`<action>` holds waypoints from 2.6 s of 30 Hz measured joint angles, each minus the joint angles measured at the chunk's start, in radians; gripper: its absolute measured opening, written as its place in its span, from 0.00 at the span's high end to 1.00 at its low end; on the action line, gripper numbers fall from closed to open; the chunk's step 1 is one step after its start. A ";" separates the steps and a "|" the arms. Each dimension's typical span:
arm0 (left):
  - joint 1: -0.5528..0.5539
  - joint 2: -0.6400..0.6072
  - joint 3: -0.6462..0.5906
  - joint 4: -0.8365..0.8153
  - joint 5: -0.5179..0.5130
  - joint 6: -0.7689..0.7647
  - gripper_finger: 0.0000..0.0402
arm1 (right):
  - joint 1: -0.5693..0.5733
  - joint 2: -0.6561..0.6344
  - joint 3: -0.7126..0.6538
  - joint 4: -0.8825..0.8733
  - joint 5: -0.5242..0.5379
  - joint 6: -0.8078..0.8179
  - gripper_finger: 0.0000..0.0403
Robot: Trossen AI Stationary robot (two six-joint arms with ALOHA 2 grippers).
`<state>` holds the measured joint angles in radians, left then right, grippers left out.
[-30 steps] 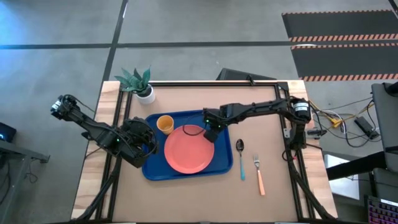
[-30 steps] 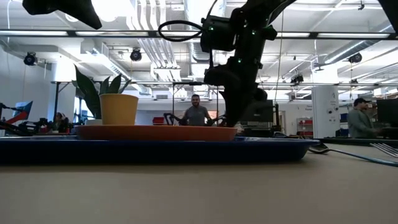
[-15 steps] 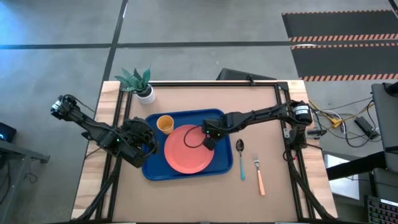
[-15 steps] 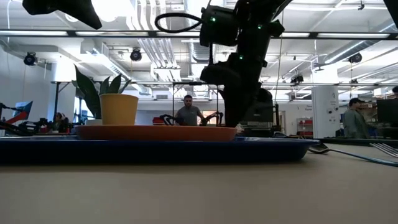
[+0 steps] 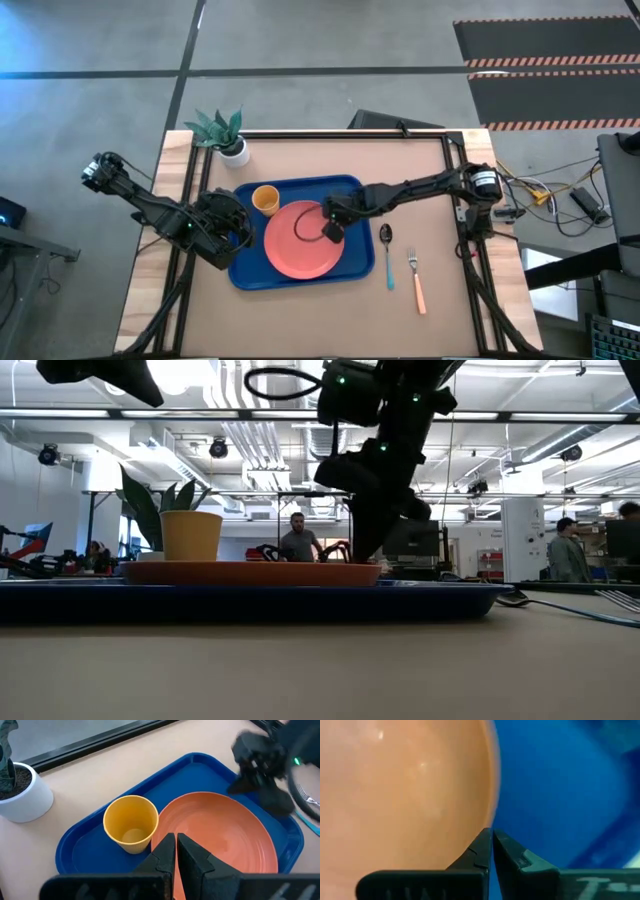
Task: Pick and place plate/cup/fork/spoon on tray
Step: Adjust the blue tray
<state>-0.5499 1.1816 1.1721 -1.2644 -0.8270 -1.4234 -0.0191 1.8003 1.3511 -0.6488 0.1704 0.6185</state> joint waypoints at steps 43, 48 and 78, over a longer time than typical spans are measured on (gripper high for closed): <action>0.000 0.000 -0.001 0.000 0.011 0.018 1.00 | -0.016 0.099 -0.010 0.123 -0.065 -0.001 0.98; 0.000 0.000 -0.001 0.000 0.012 0.018 1.00 | -0.047 0.099 -0.010 0.037 -0.033 -0.051 0.98; 0.000 0.000 -0.001 0.001 0.013 0.017 1.00 | -0.090 0.089 -0.047 -0.127 -0.001 -0.095 0.98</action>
<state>-0.5499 1.1816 1.1713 -1.2633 -0.8143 -1.4059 -0.1094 1.8893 1.3041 -0.7757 0.1695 0.5236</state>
